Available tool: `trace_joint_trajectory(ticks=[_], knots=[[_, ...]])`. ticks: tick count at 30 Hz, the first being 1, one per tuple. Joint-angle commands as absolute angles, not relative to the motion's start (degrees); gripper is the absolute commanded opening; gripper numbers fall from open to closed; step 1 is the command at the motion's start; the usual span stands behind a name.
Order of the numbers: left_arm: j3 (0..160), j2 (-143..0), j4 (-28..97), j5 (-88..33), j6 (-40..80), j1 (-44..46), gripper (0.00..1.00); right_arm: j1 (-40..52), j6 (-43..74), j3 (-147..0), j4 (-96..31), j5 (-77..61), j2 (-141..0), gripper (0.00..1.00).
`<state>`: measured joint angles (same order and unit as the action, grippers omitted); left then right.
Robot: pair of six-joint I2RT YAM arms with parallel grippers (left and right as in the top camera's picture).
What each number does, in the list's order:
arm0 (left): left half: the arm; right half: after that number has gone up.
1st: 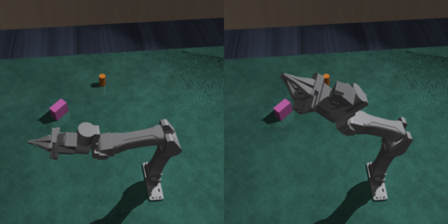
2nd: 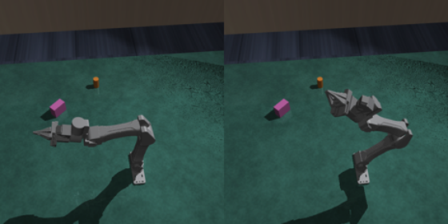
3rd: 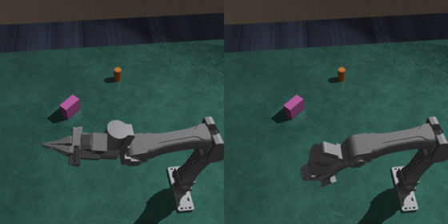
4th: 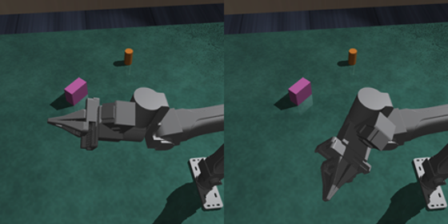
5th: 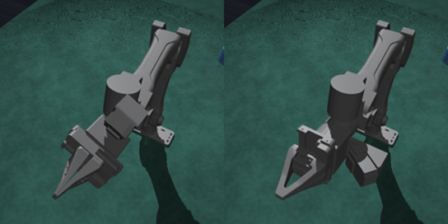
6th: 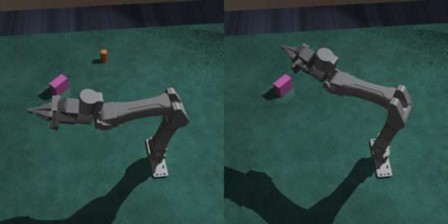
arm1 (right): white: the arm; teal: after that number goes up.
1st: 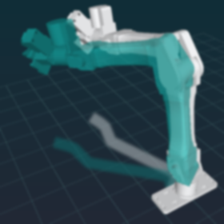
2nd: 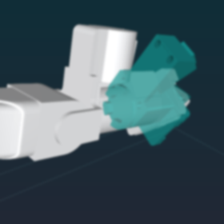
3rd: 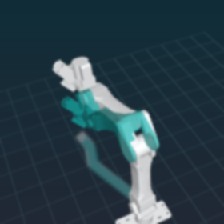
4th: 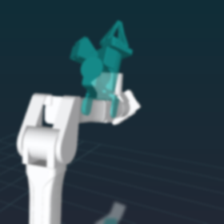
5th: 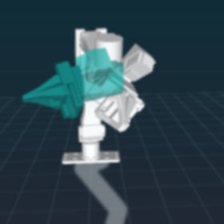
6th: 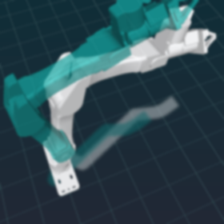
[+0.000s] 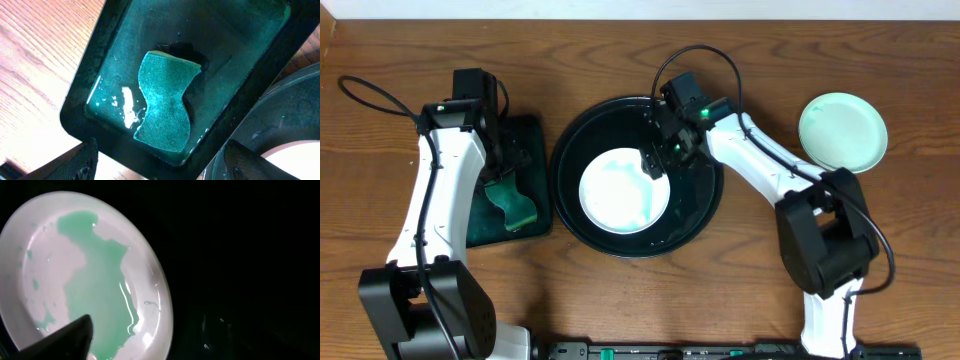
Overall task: Clean dirty plates on tray and stack at the side
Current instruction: 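Rotate the pink-white plate on the tray with the right gripper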
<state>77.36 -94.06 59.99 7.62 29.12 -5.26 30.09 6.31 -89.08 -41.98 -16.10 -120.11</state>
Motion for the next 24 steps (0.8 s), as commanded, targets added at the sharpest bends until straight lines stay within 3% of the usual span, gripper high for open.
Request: trace_joint_trajectory(ticks=[1, 6, 8, 11, 13, 14, 19, 24], knots=[[76.9, -94.4, 60.2, 7.9, 29.0, -5.5, 0.81, 31.1, 6.6, -88.4, -40.9, -20.4, -123.2, 0.80], [76.9, -94.4, 60.2, 5.1, 28.9, -5.5, 0.81, 32.6, 8.4, -88.4, -38.9, -20.9, -125.8, 0.77], [76.9, -94.4, 60.2, 4.4, 29.0, -5.5, 0.81, 33.1, 9.4, -88.4, -38.1, -21.4, -126.5, 0.64], [76.9, -94.4, 60.2, 4.4, 28.9, -5.5, 0.81, 33.7, 10.9, -88.4, -36.7, -22.7, -126.8, 0.20], [76.9, -94.4, 60.2, 4.4, 29.0, -5.5, 0.81, 34.2, 10.9, -88.4, -35.9, -23.0, -126.9, 0.12], [76.9, -94.4, 60.2, 4.4, 28.9, -5.5, 0.81, 34.7, 10.9, -88.4, -35.5, -22.9, -126.9, 0.02], [76.9, -94.4, 61.0, 4.4, 29.0, -5.5, 0.82, 35.8, 14.3, -88.4, -35.5, -18.3, -126.9, 0.01], [76.9, -94.4, 61.2, 4.4, 29.0, -5.5, 0.82, 36.1, 14.3, -88.6, -34.9, -4.6, -126.3, 0.01]])
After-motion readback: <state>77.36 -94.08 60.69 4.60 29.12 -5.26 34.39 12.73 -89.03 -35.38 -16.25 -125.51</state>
